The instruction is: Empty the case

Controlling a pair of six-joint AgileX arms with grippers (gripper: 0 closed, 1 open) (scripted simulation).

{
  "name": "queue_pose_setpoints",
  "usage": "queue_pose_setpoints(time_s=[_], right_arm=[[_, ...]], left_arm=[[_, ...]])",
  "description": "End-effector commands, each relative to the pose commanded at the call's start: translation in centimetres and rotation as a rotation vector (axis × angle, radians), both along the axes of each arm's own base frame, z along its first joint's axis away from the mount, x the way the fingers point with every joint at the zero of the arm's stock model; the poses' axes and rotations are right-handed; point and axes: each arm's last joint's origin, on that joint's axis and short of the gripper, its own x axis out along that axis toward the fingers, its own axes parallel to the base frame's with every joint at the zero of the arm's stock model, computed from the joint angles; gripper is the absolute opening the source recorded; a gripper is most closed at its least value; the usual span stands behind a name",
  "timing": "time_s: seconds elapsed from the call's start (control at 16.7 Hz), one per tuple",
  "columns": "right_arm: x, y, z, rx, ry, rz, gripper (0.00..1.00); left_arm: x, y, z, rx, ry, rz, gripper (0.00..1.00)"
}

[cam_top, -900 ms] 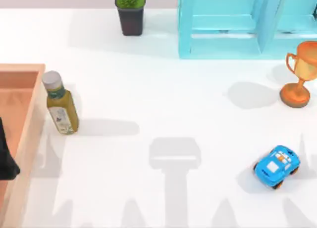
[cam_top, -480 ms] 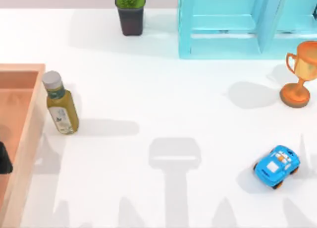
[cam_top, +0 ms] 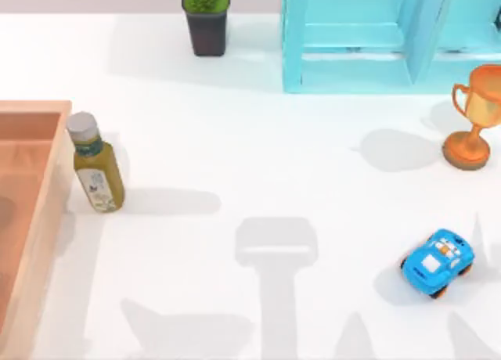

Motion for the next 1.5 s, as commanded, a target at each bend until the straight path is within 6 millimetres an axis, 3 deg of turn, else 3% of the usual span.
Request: queue_pose_setpoints(time_s=[0.3, 0.54, 1.02, 1.2, 1.5], right_arm=[[0.0, 0.0, 0.0, 0.000, 0.000, 0.000, 1.00], [0.0, 0.0, 0.0, 0.000, 0.000, 0.000, 1.00], [0.0, 0.0, 0.0, 0.000, 0.000, 0.000, 1.00], [0.0, 0.0, 0.0, 0.000, 0.000, 0.000, 1.00], [0.0, 0.0, 0.0, 0.000, 0.000, 0.000, 1.00]], left_arm=[[6.0, 3.3, -0.1, -0.058, 0.446, 0.005, 1.00], [8.4, 5.3, -0.4, -0.104, 0.625, 0.001, 1.00], [8.8, 5.6, -0.8, -0.113, 0.654, 0.000, 1.00], [9.1, 5.7, -2.7, -0.113, 0.655, 0.001, 1.00], [9.2, 5.7, -7.6, -0.113, 0.655, 0.001, 1.00]])
